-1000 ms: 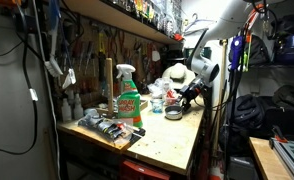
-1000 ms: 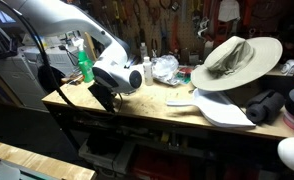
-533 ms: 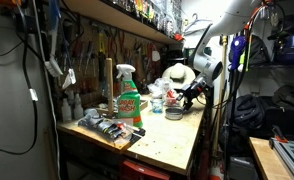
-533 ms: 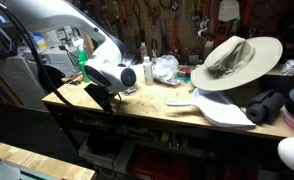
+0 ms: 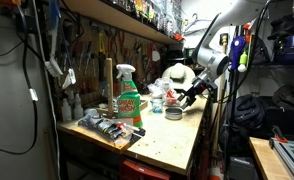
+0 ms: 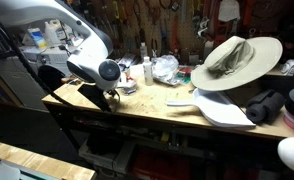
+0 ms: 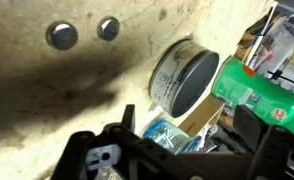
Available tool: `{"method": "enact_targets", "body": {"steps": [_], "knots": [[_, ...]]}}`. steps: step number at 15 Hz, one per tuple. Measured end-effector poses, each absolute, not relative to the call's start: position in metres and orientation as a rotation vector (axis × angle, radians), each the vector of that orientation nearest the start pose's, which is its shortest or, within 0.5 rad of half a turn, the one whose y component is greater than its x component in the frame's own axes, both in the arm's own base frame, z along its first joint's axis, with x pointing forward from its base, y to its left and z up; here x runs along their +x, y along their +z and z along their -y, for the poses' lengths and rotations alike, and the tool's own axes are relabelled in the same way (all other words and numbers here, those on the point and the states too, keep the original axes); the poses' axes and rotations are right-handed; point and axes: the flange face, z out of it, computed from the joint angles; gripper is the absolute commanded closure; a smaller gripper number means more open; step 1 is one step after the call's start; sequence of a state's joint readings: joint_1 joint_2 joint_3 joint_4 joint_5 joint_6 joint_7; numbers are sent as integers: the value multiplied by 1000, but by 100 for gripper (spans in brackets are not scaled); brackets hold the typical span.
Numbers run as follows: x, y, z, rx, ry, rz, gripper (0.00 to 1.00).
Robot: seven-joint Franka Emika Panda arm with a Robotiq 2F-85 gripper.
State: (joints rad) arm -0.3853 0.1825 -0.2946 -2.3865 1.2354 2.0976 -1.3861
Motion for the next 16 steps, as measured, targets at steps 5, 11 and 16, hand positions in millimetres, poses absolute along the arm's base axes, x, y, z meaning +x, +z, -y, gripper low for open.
{"method": "enact_targets", "body": {"steps": [5,11,16], "knots": [[370,255,247,-2513,-739,-220,0],[345,283,227,-2591,-812,-178,0],[323,320,225,-2673,-725,-175,0]]}}
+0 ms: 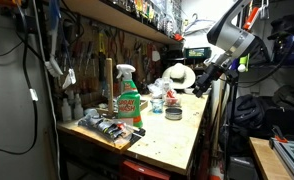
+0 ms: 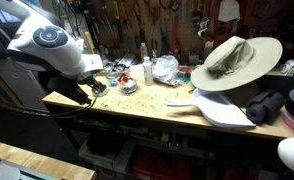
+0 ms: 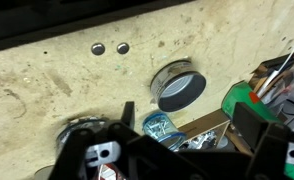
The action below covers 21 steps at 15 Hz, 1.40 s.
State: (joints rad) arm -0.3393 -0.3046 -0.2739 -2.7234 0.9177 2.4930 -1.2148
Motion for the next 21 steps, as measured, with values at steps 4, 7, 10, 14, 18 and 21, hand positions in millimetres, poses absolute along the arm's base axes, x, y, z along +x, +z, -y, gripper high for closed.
{"method": "enact_targets", "body": {"steps": [4,7,10,14,18,21], "knots": [[303,371,240,-2778,-684,-312,0],[288,415,241,-2806,-675,-461,0],[278,455,236,-2804,-729,-516,0],[277,450,237,-2791,-718,-509,0],[280,446,237,-2794,-707,-507,0],[280,446,237,-2794,-708,-507,0]]}}
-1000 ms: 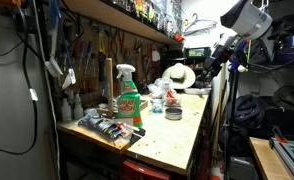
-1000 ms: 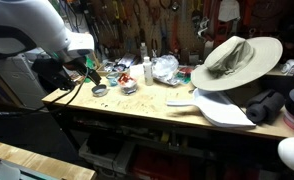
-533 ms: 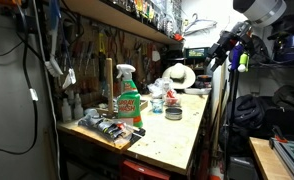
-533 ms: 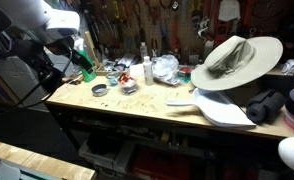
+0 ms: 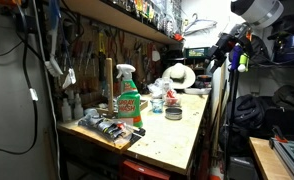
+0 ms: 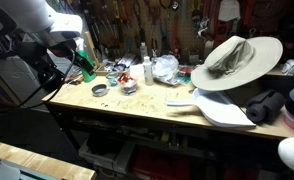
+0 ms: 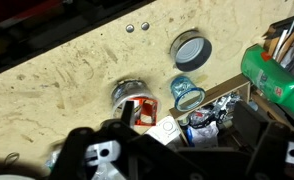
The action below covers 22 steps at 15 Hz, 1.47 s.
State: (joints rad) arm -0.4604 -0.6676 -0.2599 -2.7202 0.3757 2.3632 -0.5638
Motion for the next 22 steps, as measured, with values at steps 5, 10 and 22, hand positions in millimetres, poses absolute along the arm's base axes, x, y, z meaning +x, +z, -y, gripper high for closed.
{"method": "enact_targets", "body": {"steps": [5,10,22], "knots": [[285,451,237,-2787,-740,-534,0],[333,485,220,-2809,-954,-664,0],[444,502,249,-2931,-866,-1121,0]]}}
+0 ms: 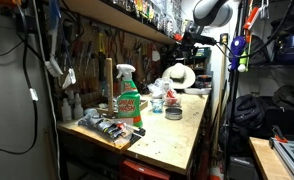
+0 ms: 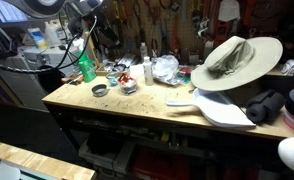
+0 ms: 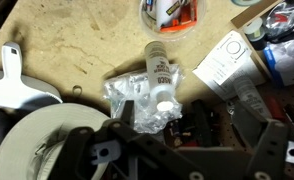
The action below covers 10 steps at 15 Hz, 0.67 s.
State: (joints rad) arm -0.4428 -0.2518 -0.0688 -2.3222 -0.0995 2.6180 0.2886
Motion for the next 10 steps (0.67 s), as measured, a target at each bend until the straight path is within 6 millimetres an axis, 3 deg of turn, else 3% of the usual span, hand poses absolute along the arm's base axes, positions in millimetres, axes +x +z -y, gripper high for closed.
{"method": "enact_targets", "body": {"steps": [6,10], "knots": [[474,502,283,-2947,-788,-1162,0],[486,495,311,-3013,-763,-1093,0]]}}
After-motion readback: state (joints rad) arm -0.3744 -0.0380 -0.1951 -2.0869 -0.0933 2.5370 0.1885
